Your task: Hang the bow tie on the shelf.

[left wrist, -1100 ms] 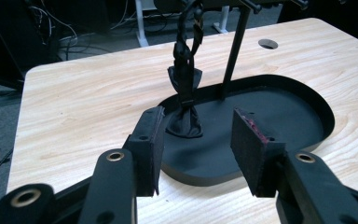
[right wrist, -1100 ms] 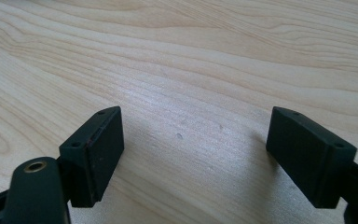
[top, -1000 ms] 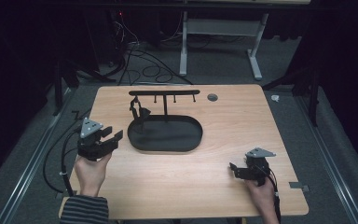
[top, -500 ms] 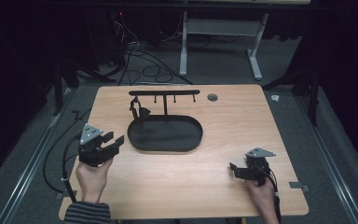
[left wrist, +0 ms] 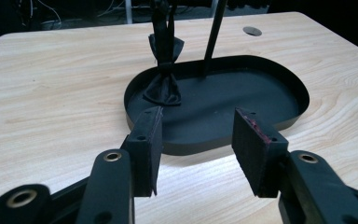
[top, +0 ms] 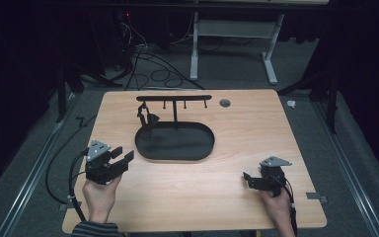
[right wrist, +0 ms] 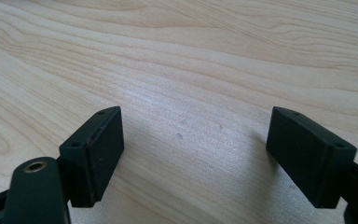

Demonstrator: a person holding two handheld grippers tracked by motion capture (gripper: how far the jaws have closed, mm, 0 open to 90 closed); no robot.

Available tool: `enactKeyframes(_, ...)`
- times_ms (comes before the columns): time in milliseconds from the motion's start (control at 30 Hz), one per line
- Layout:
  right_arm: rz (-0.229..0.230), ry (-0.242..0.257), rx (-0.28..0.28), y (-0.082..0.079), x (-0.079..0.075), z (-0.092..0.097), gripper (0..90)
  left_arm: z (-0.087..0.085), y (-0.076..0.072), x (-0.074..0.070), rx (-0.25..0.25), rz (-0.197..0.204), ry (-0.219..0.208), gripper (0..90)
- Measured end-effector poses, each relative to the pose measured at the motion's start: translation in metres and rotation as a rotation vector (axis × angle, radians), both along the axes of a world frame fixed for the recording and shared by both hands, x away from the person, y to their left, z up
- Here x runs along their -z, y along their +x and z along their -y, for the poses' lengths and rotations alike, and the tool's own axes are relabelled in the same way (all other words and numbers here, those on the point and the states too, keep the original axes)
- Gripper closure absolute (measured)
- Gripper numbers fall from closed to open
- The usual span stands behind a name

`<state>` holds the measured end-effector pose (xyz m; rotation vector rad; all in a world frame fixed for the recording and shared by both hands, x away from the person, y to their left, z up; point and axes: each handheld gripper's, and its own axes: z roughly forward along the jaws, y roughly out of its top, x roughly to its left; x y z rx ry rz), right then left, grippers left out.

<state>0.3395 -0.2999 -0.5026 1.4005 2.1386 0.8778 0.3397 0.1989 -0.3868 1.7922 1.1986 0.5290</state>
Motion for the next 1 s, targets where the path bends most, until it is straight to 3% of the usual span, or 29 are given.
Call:
enactKeyframes(567,0.0,0.0,0.001,0.0,0.0,0.0,20.0,0.005,-0.014,0.019,0.011,-0.02,-0.028,52.9)
enactKeyframes(1000,0.0,0.002,0.002,0.0,0.0,0.0,20.0,0.015,-0.016,0.037,0.043,-0.057,-0.012,52.5)
